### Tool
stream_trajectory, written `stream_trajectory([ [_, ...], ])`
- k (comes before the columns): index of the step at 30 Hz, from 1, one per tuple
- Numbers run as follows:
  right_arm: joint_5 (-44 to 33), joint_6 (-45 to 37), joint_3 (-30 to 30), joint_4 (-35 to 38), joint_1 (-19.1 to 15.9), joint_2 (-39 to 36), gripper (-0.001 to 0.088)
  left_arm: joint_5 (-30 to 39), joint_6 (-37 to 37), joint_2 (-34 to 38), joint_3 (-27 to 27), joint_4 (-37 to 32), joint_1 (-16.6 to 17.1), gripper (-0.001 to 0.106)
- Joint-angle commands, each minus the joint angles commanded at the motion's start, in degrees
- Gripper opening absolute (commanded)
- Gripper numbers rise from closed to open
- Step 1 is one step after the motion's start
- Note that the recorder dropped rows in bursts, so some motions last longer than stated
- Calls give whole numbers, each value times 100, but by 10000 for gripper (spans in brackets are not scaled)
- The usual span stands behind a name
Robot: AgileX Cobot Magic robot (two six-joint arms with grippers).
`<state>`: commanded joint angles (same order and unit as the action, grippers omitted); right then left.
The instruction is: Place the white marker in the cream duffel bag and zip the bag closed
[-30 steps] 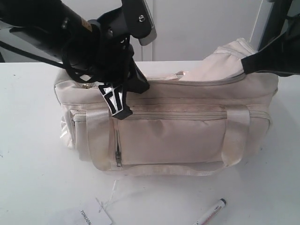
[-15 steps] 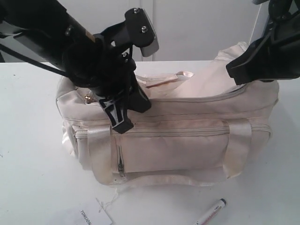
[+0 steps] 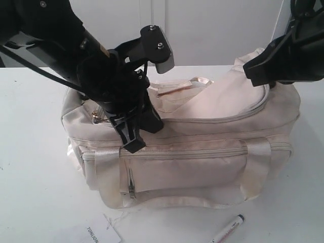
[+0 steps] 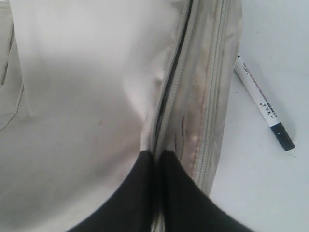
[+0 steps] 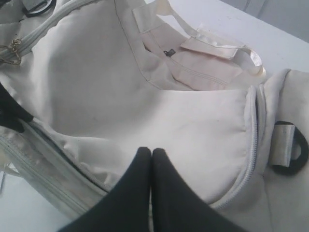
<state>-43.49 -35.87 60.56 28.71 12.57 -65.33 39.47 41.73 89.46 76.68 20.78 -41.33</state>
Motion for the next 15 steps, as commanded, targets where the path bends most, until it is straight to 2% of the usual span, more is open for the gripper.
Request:
stream_trajectory([
  [15, 0, 0, 0, 0, 0, 0, 0, 216, 24, -10, 0, 12, 0, 0],
])
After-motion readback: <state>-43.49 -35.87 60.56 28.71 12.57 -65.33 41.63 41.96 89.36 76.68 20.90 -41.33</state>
